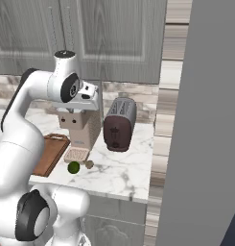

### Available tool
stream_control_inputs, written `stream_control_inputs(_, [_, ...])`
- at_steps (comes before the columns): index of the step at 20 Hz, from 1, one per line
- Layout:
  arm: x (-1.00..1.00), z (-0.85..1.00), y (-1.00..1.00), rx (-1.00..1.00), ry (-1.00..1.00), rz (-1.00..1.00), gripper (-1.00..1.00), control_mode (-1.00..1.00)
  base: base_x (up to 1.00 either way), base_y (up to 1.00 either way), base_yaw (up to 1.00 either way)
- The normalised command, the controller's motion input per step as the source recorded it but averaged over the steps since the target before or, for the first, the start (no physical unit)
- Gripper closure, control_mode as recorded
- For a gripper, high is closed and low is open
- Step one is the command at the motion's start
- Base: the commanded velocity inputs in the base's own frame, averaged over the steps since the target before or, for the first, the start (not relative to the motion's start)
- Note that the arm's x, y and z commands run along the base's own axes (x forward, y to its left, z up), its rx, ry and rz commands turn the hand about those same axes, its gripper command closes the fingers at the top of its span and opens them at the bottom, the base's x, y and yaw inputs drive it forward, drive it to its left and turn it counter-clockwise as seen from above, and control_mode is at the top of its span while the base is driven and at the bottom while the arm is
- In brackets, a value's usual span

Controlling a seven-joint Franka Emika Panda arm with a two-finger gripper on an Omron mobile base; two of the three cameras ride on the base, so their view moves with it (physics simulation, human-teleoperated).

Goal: Open the cabinet. Place the bowl and condiment on the counter. Then place the lime and garlic on the cutting board.

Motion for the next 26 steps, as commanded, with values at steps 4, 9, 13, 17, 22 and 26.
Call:
stream_control_inputs(4, [-0.08, 0.00, 0.00, 0.00, -0.05, 0.00, -1.00, -1.00, 0.00, 0.00, 0.00])
stream_control_inputs(9, [-0.21, 0.06, 0.00, 0.00, -0.23, 0.00, -1.00, -1.00, 0.00, 0.00, 0.00])
stream_control_inputs(13, [-0.19, 0.22, 0.00, 0.00, -0.23, 0.00, -1.00, -1.00, 0.00, 0.00, 0.00])
stream_control_inputs(17, [-0.15, 0.27, 0.00, 0.00, -0.16, -0.03, -1.00, -1.00, 0.00, 0.00, 0.00])
stream_control_inputs(22, [-0.13, 0.30, 0.00, 0.00, -0.10, -0.04, -1.00, -1.00, 0.00, 0.00, 0.00])
stream_control_inputs(26, [-0.09, 0.26, 0.00, 0.00, -0.10, -0.03, -1.00, -1.00, 0.00, 0.00, 0.00])
